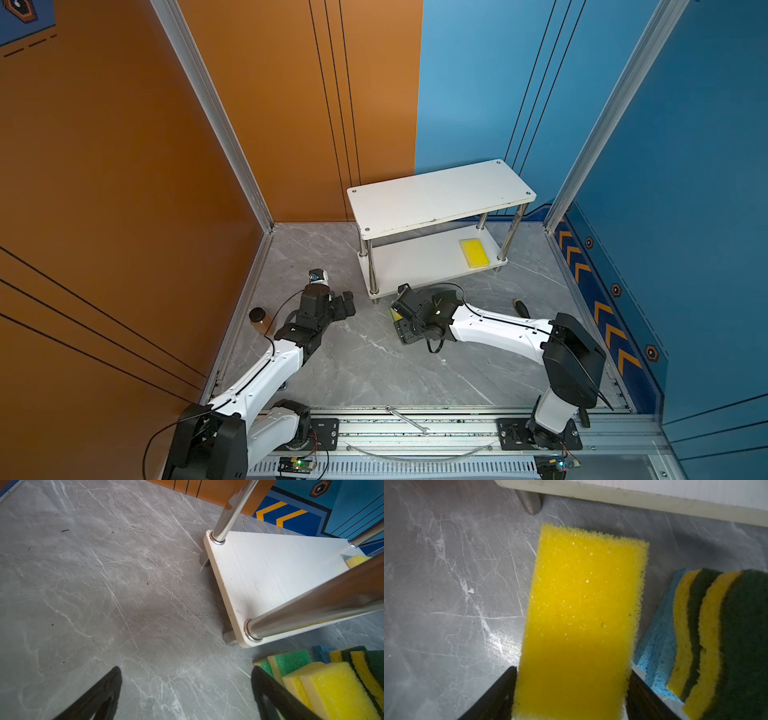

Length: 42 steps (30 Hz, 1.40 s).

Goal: Place and organize the cleaning sponges onto the shelf
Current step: 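Lower the right gripper and grasp the second yellow sponge block, then lift the yellow sponge and carry it onto the lower shelf tier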

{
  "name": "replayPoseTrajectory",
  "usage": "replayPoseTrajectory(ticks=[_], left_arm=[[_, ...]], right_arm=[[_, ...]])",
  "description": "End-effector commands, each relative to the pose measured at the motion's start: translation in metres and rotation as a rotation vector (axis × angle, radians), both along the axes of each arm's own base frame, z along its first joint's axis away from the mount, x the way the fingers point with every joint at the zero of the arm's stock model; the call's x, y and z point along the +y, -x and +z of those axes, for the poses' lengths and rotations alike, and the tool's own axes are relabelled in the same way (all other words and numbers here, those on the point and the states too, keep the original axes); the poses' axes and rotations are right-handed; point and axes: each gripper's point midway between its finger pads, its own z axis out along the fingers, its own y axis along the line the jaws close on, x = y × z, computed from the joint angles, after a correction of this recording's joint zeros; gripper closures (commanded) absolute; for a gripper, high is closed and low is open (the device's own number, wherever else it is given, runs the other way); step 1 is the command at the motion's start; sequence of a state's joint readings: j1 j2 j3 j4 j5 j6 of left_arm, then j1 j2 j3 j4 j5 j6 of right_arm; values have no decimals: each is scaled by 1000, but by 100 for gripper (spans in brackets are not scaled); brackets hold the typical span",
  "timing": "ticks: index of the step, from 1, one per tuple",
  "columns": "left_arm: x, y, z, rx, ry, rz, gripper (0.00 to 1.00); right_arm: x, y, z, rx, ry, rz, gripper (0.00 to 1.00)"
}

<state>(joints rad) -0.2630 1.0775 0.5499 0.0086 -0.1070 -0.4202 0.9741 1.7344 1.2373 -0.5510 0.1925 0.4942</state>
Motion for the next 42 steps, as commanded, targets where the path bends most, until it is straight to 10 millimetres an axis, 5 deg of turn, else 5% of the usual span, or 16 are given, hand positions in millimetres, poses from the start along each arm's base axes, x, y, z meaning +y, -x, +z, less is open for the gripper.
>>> replayPoseTrajectory(ticks=[1,16,42], left_arm=[[-1,2,-7,12,2,-2,3],[2,2,-8,15,-6,6,2],[2,3,-9,18,-5,6,2]], right_arm=[[-5,-4,2,-2,31,-4,27],[-5,-4,5,-6,27,10,38],[-19,-10,40,-71,-9,58,39]])
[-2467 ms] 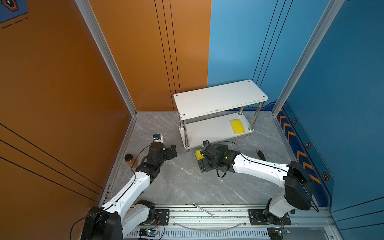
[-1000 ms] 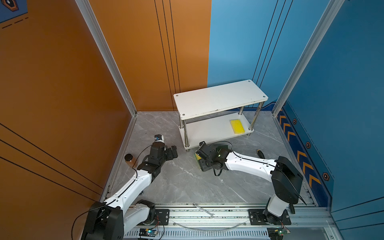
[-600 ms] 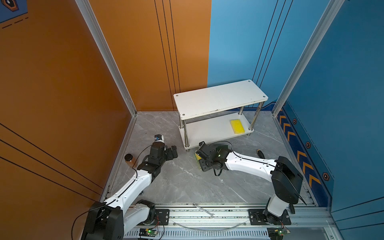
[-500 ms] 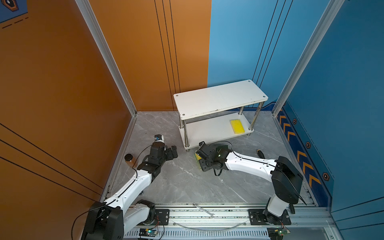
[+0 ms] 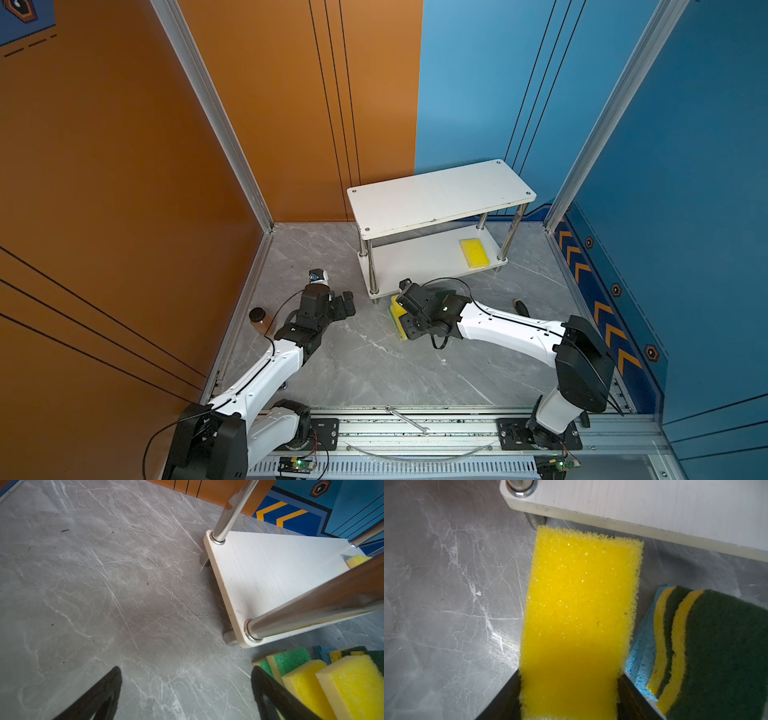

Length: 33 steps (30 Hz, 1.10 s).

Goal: Place and organize the cleaning sponges onto the shelf
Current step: 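Lift the yellow sponge and carry it onto the lower shelf tier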

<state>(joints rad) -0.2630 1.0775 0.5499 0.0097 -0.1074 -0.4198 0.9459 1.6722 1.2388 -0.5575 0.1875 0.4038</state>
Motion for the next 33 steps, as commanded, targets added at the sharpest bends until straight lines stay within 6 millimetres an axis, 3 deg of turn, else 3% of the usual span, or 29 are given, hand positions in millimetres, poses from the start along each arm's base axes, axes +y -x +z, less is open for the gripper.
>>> replayPoseTrajectory(ticks=[1,10,16,18,24,33], left_arm=[[2,3,-9,20,-5,6,2],[2,3,-10,23,-11,6,2],[3,2,-9,27,-14,8,2],[3,2,-8,26,-17,10,3],[4,2,-6,28,-22,11,2],[5,1,-3,26,-29,16,3]], right_arm=[[-15,-4,18,-25,-4,1,39],[-54,-20,36,-47,-6,4,38],[-81,-40,43,-68,30,-10,38],[-99,-55,45,-76,43,-43,38],[-116,-82,50,-104,46,-63,38],[-129,-114,41,-123,8,-103,38]])
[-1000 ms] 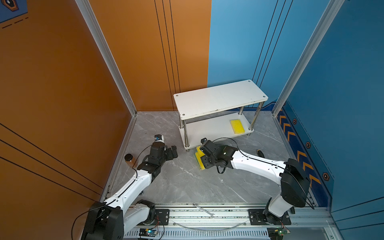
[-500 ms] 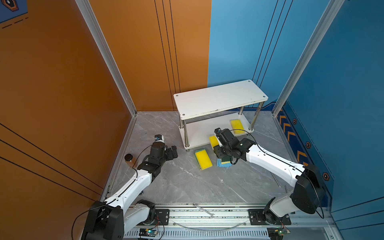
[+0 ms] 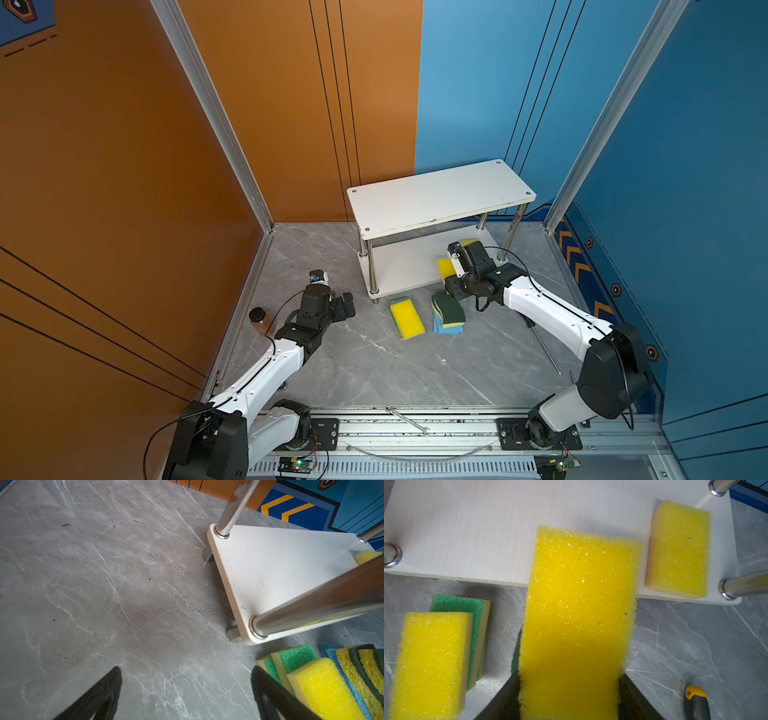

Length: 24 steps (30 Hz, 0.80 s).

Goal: Place and organize the cleaning sponges onto the shelf
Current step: 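Lift the yellow sponge and carry it onto the lower shelf tier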

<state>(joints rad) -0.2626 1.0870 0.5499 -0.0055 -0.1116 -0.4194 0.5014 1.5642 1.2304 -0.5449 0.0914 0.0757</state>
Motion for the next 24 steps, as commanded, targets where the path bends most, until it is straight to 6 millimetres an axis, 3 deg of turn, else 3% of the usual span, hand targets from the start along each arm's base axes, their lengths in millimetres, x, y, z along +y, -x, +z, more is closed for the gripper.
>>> replayPoseTrajectory(ticks=[1,24], left_arm=[[4,-1,3,3,-20,10,2],[4,-4,-1,20,-26,14,2]], right_arm=[[3,-17,0,-23,-25,22,38],[5,-83,-27,-49,-31,15,37]])
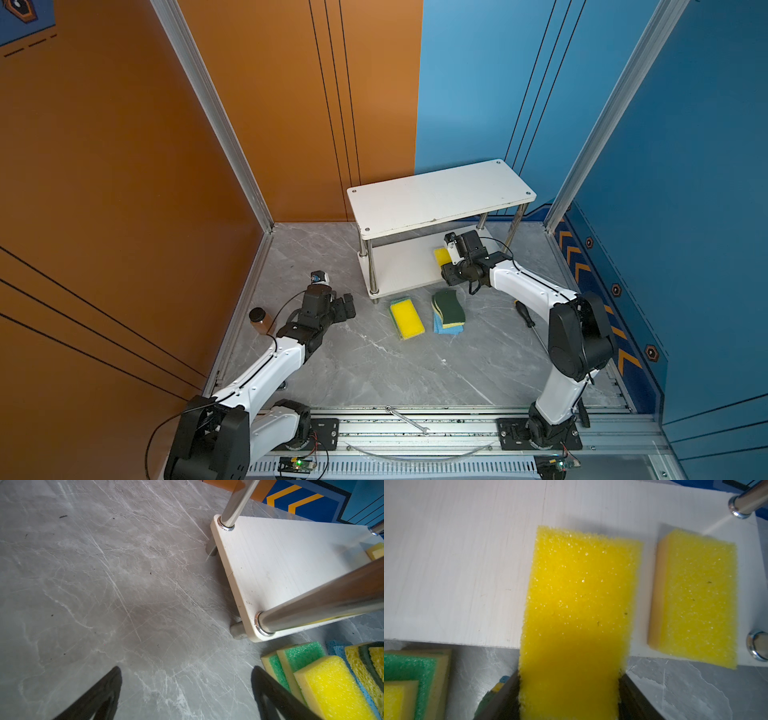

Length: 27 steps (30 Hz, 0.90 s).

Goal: Place and organize the cleaning sponges onto the shelf
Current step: 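Lift the yellow sponge and carry it onto the lower shelf tier, then lower the sponge beside the first one and open the right gripper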

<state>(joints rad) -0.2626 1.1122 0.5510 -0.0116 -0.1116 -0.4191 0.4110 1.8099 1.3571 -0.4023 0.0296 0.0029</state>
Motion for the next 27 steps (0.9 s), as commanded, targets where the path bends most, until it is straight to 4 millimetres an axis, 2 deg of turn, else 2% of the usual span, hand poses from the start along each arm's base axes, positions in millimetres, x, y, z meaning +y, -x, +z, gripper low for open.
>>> replayPoseTrajectory(ticks=[1,11,27], left_arm=[[4,-5,8,-9,-21,15,3],[5,-6,7,-3,-26,19,2],[4,-9,7,5,-33,20,2]], right_arm=[[4,-15,7,-38,-19,12,37],[1,-29,-1,-34,-10,13,37],[1,-38,-15,-7,-9,11,37]])
